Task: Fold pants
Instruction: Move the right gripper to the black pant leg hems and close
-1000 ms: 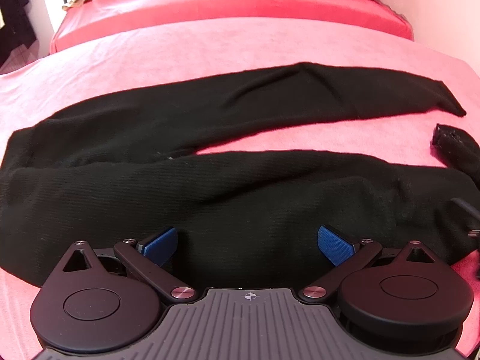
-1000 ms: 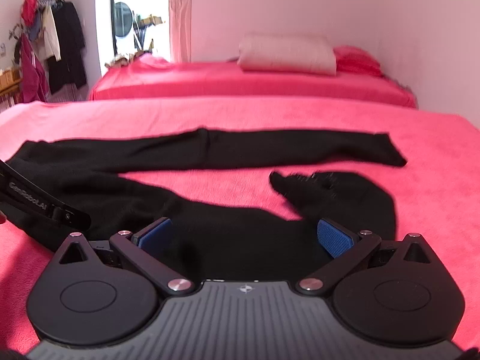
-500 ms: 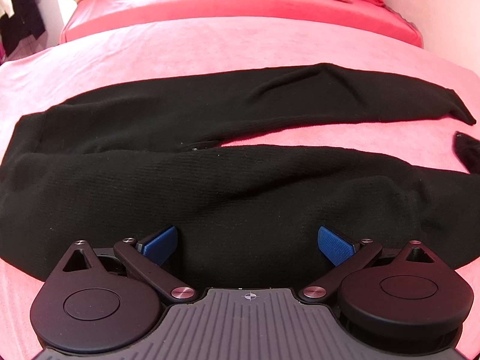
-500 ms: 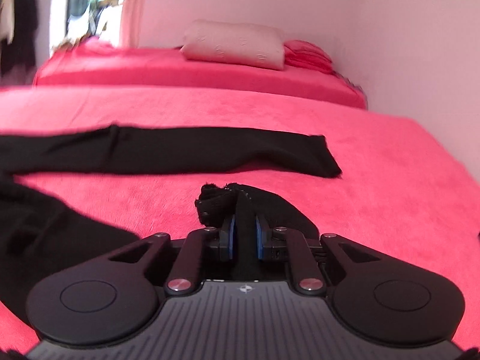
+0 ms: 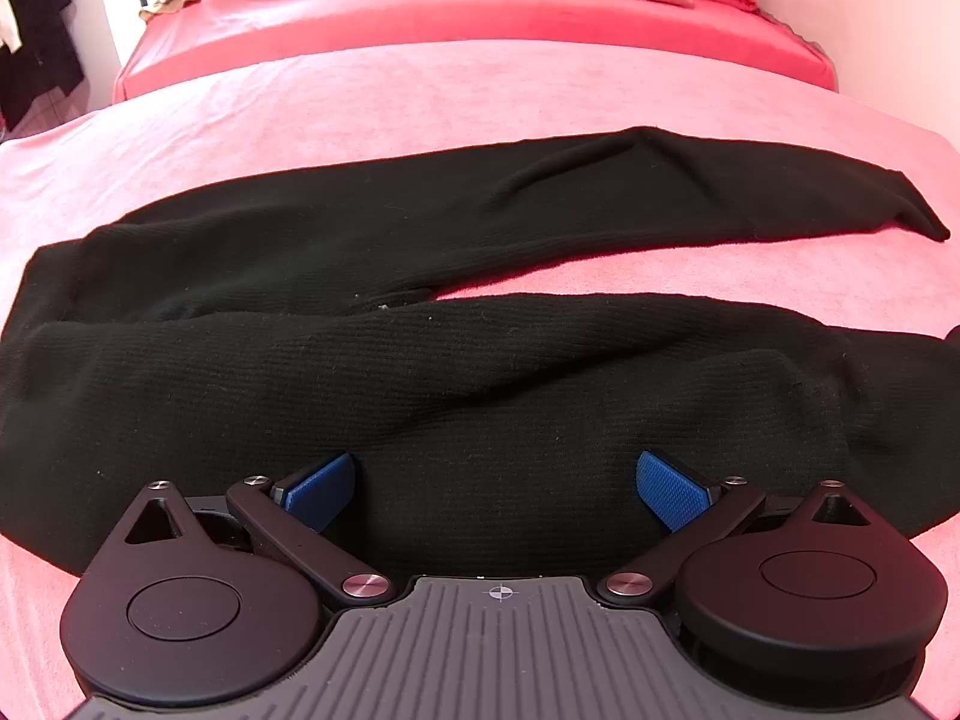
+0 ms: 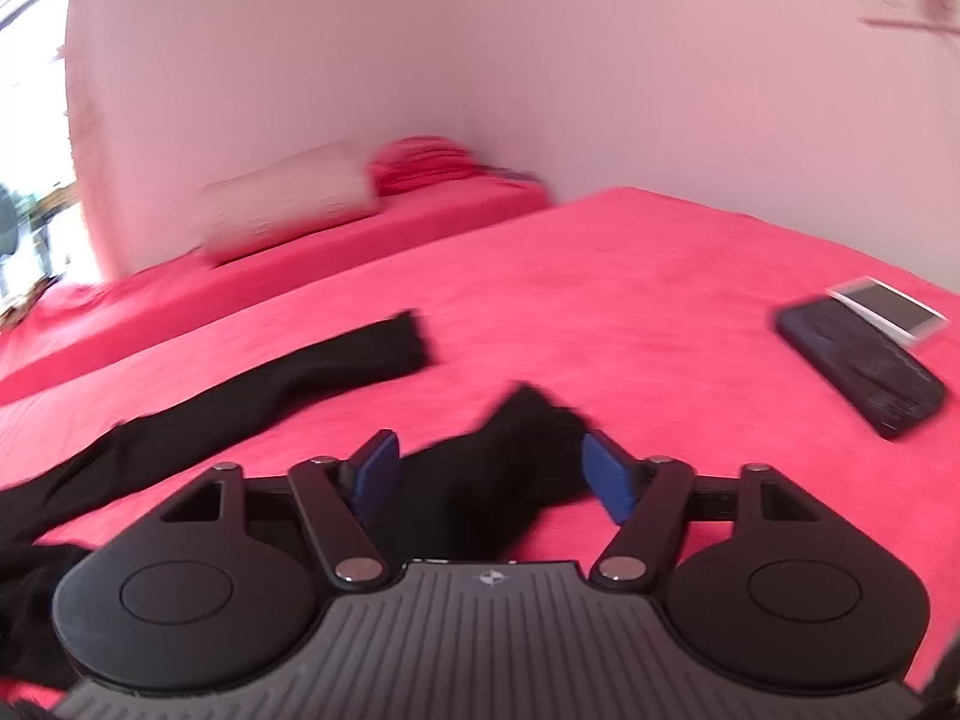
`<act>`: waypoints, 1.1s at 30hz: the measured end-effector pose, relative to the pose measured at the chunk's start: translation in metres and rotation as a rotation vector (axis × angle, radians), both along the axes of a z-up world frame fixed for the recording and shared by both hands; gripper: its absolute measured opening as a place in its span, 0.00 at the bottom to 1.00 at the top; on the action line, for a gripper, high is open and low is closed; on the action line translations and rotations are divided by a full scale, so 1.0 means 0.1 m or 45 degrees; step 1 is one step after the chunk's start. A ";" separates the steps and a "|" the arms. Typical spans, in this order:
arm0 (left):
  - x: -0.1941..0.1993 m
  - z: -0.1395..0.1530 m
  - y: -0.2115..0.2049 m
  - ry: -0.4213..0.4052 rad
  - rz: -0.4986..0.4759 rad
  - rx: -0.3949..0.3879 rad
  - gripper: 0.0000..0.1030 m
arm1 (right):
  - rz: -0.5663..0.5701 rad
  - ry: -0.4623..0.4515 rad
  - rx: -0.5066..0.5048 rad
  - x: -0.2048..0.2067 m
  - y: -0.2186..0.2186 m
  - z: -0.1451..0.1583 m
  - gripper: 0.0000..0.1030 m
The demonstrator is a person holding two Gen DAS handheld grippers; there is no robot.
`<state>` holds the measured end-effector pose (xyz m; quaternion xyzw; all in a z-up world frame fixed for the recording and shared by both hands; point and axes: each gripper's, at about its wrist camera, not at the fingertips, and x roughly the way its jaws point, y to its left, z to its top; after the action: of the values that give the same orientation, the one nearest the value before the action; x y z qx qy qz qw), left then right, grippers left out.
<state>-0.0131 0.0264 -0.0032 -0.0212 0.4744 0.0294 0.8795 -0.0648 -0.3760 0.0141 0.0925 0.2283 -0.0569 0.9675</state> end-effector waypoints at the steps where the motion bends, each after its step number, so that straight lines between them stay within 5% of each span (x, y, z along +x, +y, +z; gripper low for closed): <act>1: -0.01 0.00 0.00 -0.003 -0.002 0.003 1.00 | 0.058 -0.001 -0.016 0.07 0.09 0.00 0.71; 7: -0.05 0.00 0.01 -0.016 -0.022 -0.002 1.00 | 0.270 0.111 0.044 0.46 0.22 -0.14 0.75; 10: -0.05 -0.01 0.02 -0.018 -0.025 -0.002 1.00 | 0.002 0.139 0.054 0.45 -0.10 -0.16 0.68; 12: -0.05 -0.01 0.02 -0.022 -0.030 -0.001 1.00 | -0.206 0.124 -0.058 0.38 -0.20 -0.11 0.74; 14: -0.05 -0.02 0.02 -0.024 -0.030 -0.003 1.00 | -0.239 0.069 -0.116 0.29 -0.24 -0.03 0.76; 18: -0.03 -0.02 0.02 -0.022 -0.018 -0.008 1.00 | 0.000 0.022 -0.117 0.31 -0.11 0.07 0.83; 24: -0.08 0.00 0.01 -0.024 -0.023 0.003 1.00 | 0.271 0.121 -0.170 0.69 0.20 0.00 0.80; 30: -0.07 0.00 0.00 -0.019 -0.016 0.006 1.00 | 0.259 0.273 -0.223 0.87 0.29 -0.22 0.78; 32: -0.07 0.00 0.00 -0.019 -0.016 0.008 1.00 | 0.279 0.247 -0.182 0.78 0.26 -0.24 0.71; 33: -0.07 0.00 0.00 -0.016 -0.013 0.009 1.00 | 0.281 0.231 -0.202 0.75 0.28 -0.24 0.56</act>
<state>-0.0198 0.0266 -0.0032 -0.0159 0.4688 0.0262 0.8828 0.0099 -0.3483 -0.0102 -0.0154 0.3184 0.0238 0.9475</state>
